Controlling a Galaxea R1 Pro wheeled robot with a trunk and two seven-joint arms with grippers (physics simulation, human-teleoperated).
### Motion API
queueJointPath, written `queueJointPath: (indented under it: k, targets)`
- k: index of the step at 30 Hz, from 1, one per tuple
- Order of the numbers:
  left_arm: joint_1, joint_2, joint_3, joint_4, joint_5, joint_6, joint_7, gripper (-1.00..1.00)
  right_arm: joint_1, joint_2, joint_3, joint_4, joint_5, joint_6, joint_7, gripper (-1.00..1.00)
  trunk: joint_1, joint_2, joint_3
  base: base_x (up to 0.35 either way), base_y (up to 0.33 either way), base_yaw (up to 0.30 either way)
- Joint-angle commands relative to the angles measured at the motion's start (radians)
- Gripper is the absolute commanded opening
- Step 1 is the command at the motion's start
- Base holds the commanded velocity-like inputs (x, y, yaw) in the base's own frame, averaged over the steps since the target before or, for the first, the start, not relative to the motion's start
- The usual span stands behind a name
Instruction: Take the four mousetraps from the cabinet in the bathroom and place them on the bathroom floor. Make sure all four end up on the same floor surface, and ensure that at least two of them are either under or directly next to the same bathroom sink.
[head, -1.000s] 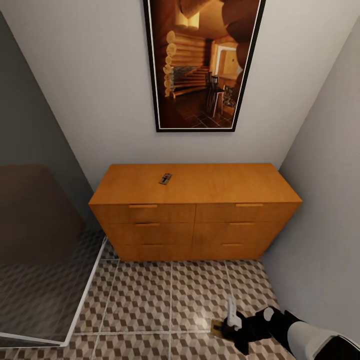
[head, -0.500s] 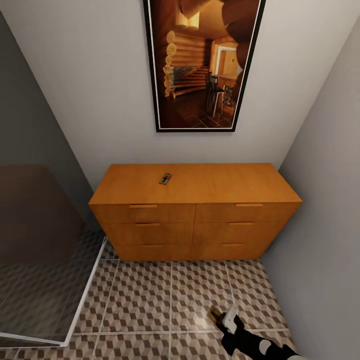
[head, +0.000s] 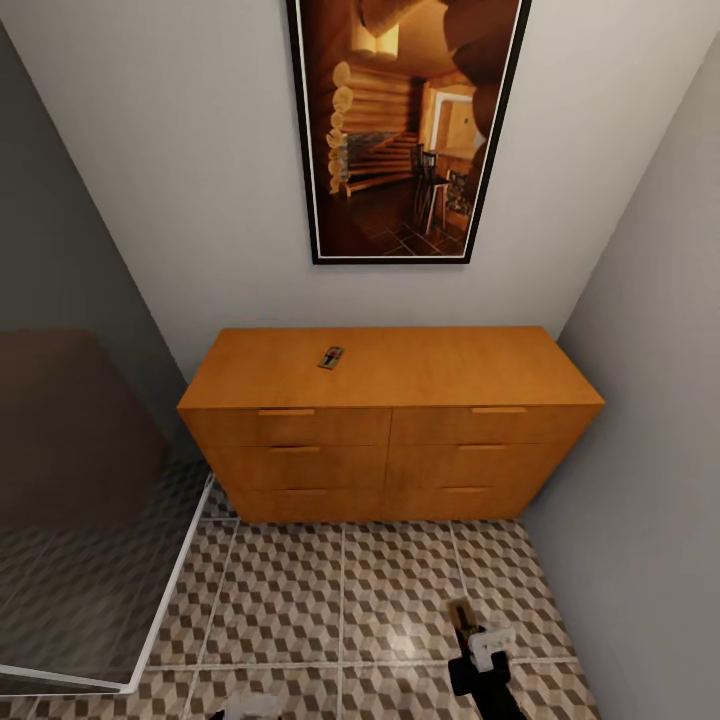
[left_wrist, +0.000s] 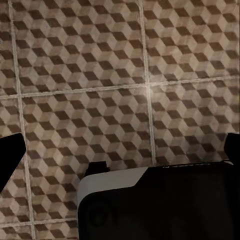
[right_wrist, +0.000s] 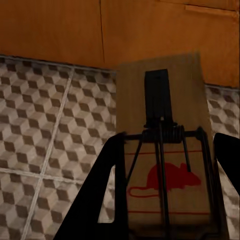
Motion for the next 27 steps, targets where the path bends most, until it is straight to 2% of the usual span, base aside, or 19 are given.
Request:
queueJointPath:
  k: [1,4,6,9,12,20,22,25,27]
  targets:
    - [-0.002,-0.002,-0.005,-0.036,0.011,0.015,0.017,1.0,0.008,0.017,0.007,0.001,-0.007,-0.022,-0.052,-1.0,0.001,-0.002,-0.002,0.0,0.0,0.0]
    - [-0.008,-0.031,-0.005,-0.115,-0.003,0.029,0.062,1.0,0.029,0.06,0.007,0.001,-0.008,-0.083,-0.164,-1.0,0.001,-0.002,-0.002,0.0,0.0,0.0]
    - [-0.009,-0.044,-0.005,-0.158,-0.028,0.036,0.094,1.0,0.035,0.071,0.007,0.001,-0.008,-0.106,-0.202,-1.0,0.001,-0.002,-0.002,0.0,0.0,0.0]
    - [-0.025,-0.056,-0.005,-0.213,-0.102,0.077,0.141,1.0,0.04,0.08,0.007,0.0,-0.008,-0.122,-0.24,-1.0,0.001,-0.002,-0.002,0.0,0.0,0.0]
    - [-0.05,-0.059,-0.005,-0.262,-0.136,0.097,0.153,1.0,0.041,0.079,0.007,0.0,-0.008,-0.124,-0.249,-1.0,0.001,-0.002,-0.002,0.0,0.0,0.0]
    - [-0.063,-0.059,-0.016,-0.275,-0.152,0.093,0.153,1.0,0.042,0.075,0.008,0.0,-0.007,-0.119,-0.25,-1.0,0.001,-0.002,-0.002,0.0,0.0,0.0]
    - [-0.063,-0.059,-0.035,-0.272,-0.152,0.086,0.153,1.0,0.042,0.073,0.008,0.0,-0.007,-0.119,-0.251,-1.0,0.001,-0.002,-0.002,0.0,0.0,0.0]
    - [-0.063,-0.058,-0.098,-0.271,-0.153,0.071,0.155,1.0,0.042,0.071,0.008,0.0,-0.007,-0.119,-0.252,-1.0,0.001,-0.002,-0.002,0.0,0.0,0.0]
    - [-0.063,-0.057,-0.126,-0.271,-0.154,0.067,0.157,1.0,0.042,0.071,0.008,0.0,-0.007,-0.119,-0.253,-1.0,0.001,-0.002,-0.002,0.0,0.0,0.0]
